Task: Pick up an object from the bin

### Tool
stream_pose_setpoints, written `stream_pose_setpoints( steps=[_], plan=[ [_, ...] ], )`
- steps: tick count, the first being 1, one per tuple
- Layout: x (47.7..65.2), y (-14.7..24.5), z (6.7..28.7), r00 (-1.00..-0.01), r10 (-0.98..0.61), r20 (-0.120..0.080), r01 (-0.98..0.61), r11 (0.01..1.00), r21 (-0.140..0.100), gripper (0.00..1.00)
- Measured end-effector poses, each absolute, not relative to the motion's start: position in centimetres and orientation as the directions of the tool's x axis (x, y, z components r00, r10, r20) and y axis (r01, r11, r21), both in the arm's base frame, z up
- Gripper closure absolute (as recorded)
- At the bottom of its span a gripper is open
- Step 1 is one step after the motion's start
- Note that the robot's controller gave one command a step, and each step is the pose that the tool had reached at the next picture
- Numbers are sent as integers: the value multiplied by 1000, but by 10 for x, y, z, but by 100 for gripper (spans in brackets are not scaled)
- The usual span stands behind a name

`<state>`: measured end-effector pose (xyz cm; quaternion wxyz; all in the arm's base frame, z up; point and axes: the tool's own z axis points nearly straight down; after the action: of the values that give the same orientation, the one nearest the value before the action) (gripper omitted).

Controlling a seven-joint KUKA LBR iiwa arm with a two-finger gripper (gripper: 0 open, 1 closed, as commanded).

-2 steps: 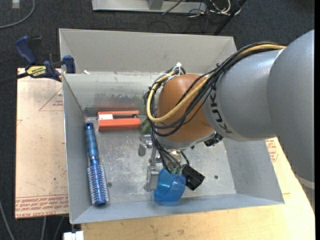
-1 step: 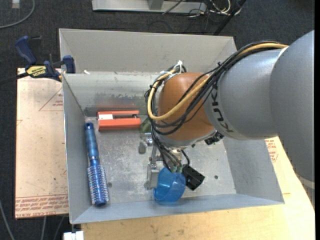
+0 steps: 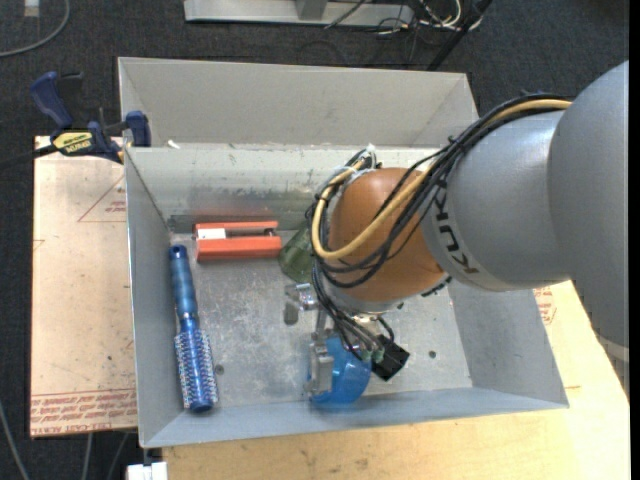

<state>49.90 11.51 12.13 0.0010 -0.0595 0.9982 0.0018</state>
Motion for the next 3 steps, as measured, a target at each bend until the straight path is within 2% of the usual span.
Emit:
stream_pose_setpoints(
  steps=[1,2,3],
  plan=[
    [497,96,98,-986,-168,3,-168,986,2,0],
    [493,86,97,-997,82,4,82,997,2,0],
    [495,81,92,-1000,-23,3,-23,1000,2,0]
  ],
)
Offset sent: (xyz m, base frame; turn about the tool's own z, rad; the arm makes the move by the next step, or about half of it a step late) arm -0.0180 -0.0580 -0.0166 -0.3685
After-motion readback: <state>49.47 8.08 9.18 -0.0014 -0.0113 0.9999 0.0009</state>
